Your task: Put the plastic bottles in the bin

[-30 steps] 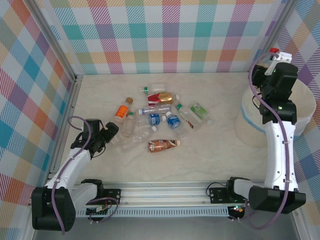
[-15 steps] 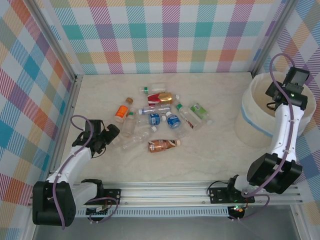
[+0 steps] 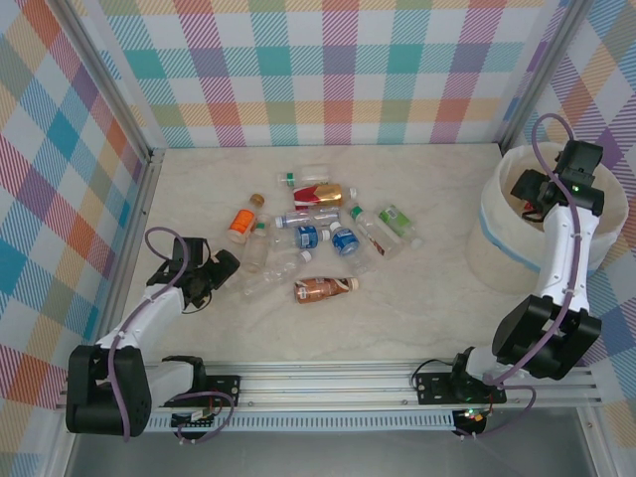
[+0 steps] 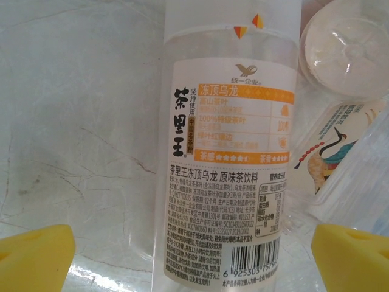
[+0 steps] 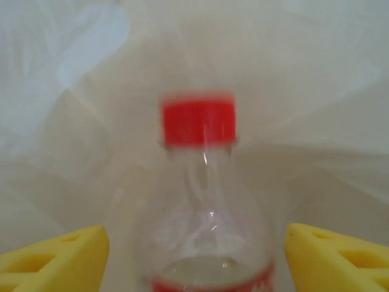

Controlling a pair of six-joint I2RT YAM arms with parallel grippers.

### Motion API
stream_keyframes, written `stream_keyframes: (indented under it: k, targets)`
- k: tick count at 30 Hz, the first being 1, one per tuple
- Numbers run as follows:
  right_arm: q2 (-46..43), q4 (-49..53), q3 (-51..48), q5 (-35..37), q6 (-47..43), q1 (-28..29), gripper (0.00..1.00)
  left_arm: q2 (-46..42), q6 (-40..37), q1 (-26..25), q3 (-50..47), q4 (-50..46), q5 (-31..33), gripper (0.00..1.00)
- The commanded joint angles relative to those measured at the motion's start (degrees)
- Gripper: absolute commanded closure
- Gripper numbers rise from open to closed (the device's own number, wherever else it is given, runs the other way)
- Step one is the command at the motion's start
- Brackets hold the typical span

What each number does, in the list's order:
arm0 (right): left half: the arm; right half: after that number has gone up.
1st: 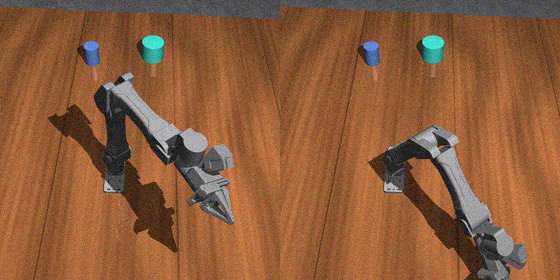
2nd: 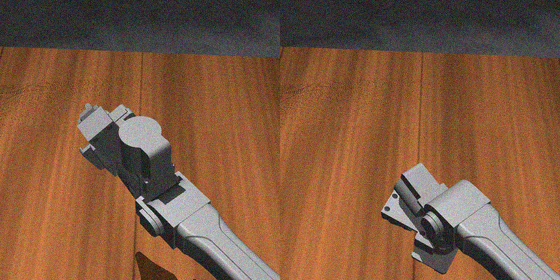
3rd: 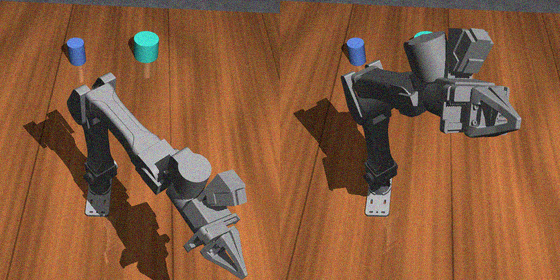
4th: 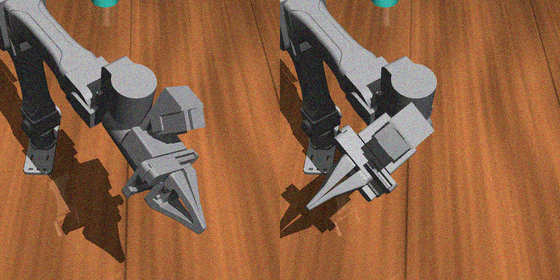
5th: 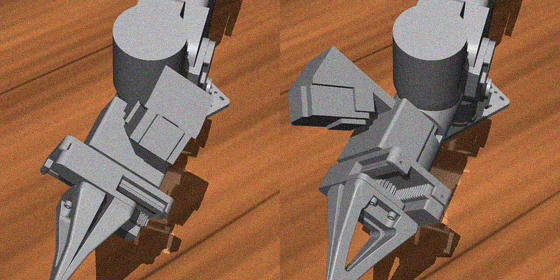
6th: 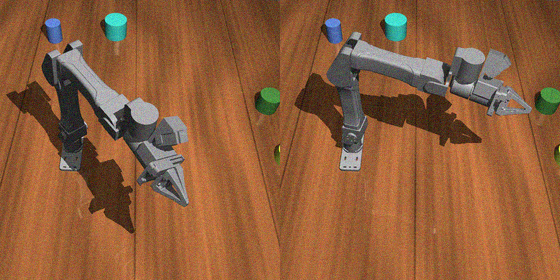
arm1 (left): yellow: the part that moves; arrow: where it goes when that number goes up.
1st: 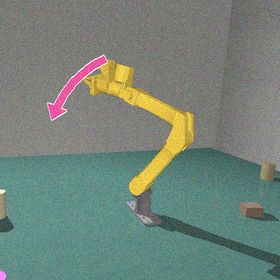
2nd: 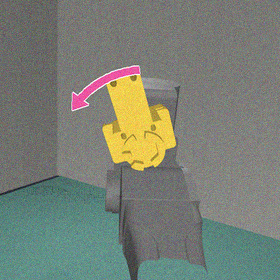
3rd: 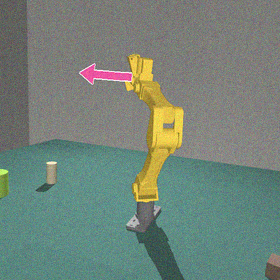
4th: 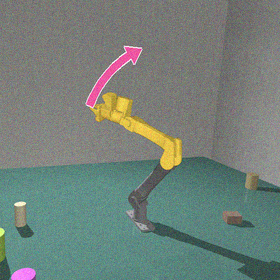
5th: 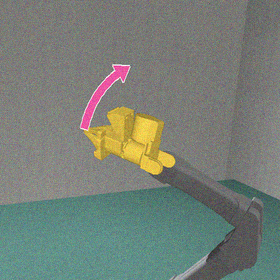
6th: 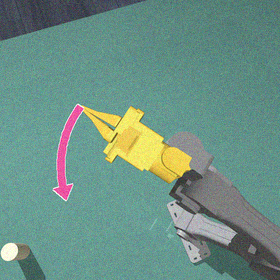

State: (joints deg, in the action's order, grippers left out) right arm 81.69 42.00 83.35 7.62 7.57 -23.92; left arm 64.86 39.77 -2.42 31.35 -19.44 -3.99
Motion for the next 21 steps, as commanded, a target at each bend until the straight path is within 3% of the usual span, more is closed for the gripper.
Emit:
stream_keyframes:
  k: [1,7,11,16,21]
  targets:
    - [-3.7,0.5,1.6,-3.1,0.7,0.7,0.17,1.1,-1.4,0.7,2.3,-0.7,-0.7,0.00]
    - [-7.3,0.5,2.8,-3.4,0.7,4.0,0.02,3.7,-2.1,0.7,2.9,0.8,-4.4,0.00]
    - [-9.9,-0.5,2.5,-6.2,1.6,7.3,0.00,5.2,-3.6,0.5,3.0,1.7,-7.8,0.03]
    - [-13.8,-6.6,-1.4,-14.6,4.7,12.4,0.00,5.2,-5.2,-2.7,2.9,1.2,-3.5,0.09]
    - [-15.4,-12.0,-3.7,-19.5,5.9,21.1,0.00,6.4,-6.5,-6.2,2.5,2.0,4.4,0.13]
